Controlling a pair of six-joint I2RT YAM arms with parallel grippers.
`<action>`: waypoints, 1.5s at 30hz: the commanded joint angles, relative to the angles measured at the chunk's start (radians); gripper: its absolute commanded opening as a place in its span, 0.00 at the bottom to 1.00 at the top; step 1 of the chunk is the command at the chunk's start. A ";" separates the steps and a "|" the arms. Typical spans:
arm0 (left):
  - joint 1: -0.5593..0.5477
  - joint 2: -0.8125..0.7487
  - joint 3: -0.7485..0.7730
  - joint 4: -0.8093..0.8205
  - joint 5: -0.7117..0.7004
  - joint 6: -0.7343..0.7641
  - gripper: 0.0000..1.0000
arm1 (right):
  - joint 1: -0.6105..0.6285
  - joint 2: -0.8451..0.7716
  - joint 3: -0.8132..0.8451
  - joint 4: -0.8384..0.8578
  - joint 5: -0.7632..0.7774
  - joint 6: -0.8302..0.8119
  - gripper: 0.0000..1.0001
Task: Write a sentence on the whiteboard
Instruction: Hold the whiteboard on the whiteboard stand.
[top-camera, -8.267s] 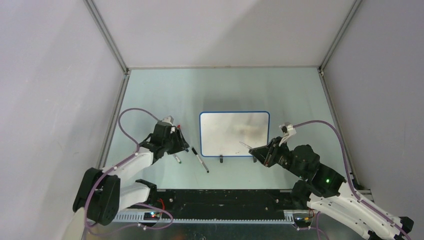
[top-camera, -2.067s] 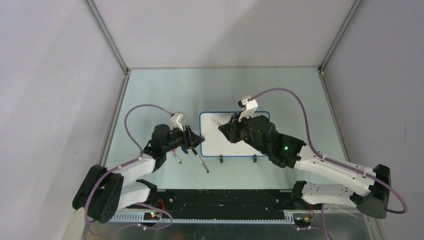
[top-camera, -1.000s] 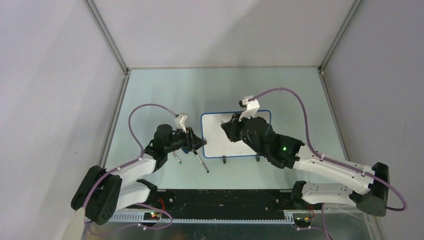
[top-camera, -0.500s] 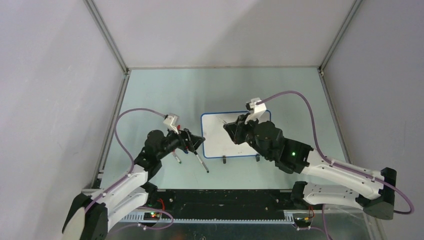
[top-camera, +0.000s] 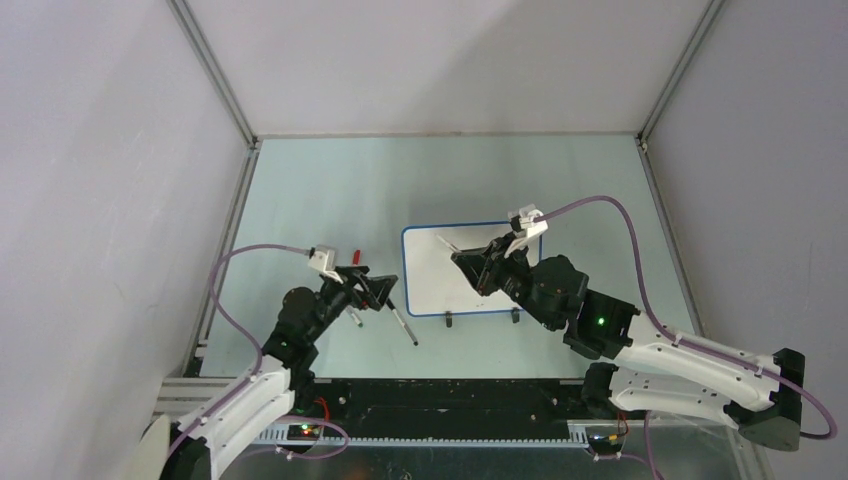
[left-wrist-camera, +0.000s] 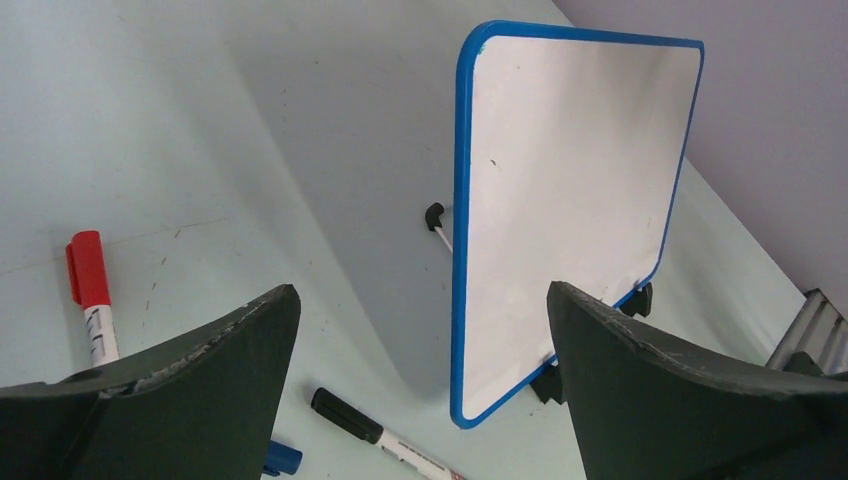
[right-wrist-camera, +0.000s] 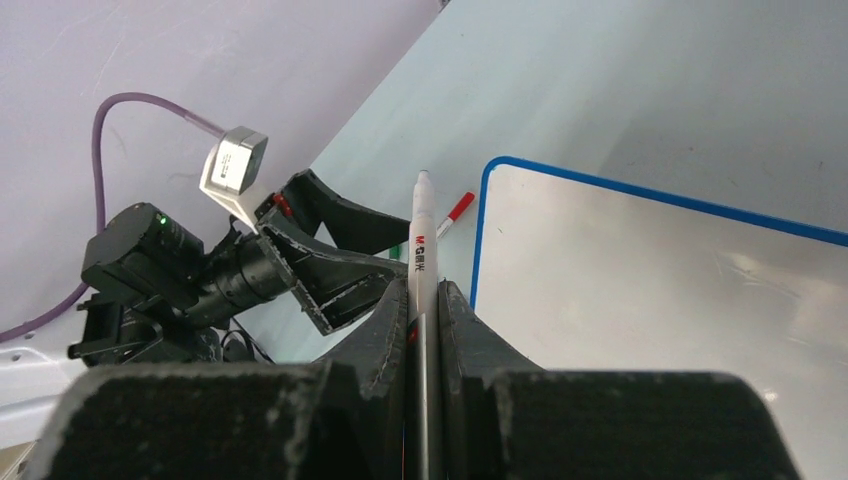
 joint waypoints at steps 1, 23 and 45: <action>-0.002 0.065 0.009 0.112 -0.001 -0.007 0.99 | -0.002 -0.003 0.003 0.071 -0.022 -0.021 0.00; -0.004 0.563 0.229 0.173 0.426 0.046 0.58 | -0.001 0.053 0.003 0.106 -0.050 -0.048 0.00; -0.004 0.550 0.273 -0.009 0.306 0.095 0.29 | 0.006 0.160 0.073 0.027 0.027 -0.069 0.00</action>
